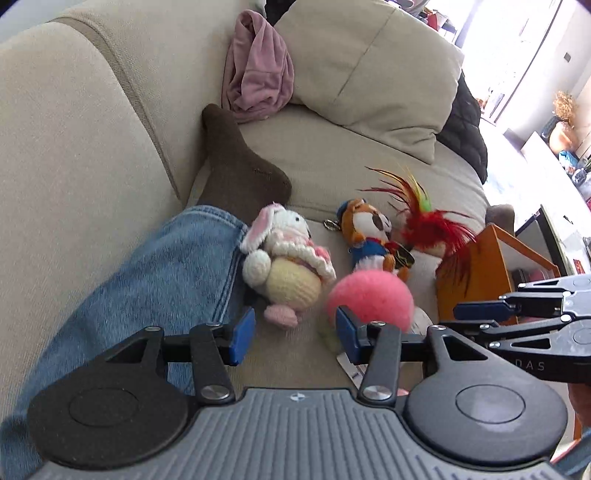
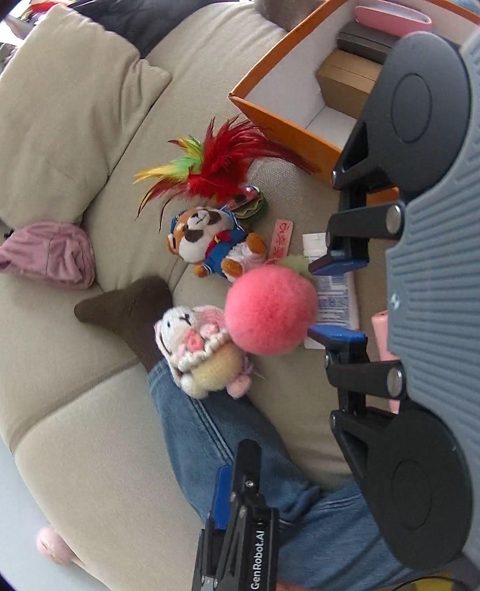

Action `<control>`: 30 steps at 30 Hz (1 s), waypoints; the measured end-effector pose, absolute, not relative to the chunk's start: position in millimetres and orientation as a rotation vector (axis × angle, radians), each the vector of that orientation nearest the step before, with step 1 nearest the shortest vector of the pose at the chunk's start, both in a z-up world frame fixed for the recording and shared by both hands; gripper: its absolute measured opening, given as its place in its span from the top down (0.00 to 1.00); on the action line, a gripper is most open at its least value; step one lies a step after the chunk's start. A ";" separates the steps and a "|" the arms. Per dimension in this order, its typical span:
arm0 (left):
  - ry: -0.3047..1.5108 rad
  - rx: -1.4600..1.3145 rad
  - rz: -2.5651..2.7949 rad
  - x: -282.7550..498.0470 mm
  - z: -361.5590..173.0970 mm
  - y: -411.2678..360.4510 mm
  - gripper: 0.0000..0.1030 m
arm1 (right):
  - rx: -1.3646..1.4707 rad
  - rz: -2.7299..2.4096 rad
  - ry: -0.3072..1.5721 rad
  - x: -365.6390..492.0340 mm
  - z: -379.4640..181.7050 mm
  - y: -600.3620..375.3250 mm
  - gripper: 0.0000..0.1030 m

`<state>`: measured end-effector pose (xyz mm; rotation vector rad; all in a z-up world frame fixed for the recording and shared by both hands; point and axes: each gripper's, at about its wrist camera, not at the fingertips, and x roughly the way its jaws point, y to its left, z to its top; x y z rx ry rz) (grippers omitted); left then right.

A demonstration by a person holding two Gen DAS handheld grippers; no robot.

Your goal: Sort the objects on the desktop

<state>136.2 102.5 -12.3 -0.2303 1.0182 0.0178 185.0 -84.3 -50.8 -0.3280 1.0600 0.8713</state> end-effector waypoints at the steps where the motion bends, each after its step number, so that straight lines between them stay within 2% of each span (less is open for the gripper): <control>1: 1.022 -0.232 0.023 148.1 -15.7 104.8 0.42 | -0.312 0.862 1.075 192.0 -52.8 -81.0 0.69; 7: 1.101 -0.265 0.064 204.2 -51.6 116.0 0.41 | -0.291 0.805 1.095 224.0 -63.6 -44.5 0.68; 11: 1.119 -0.325 0.014 217.7 -66.8 117.6 0.26 | -0.281 0.792 1.116 242.7 -73.5 -21.5 0.62; 15: 1.169 -0.415 -0.039 230.6 -80.3 118.8 0.22 | -0.319 0.789 1.140 256.3 -88.0 -1.9 0.62; 19: 1.194 -0.468 -0.048 237.2 -83.3 123.1 0.21 | -0.373 0.775 1.143 263.6 -100.5 8.9 0.60; 24: 1.213 -0.547 -0.037 243.1 -79.4 133.8 0.21 | -0.424 0.799 1.145 264.3 -110.0 17.4 0.51; 30: 1.232 -0.486 0.019 252.5 -79.9 125.3 0.21 | -0.501 0.819 1.107 257.2 -114.2 25.1 0.49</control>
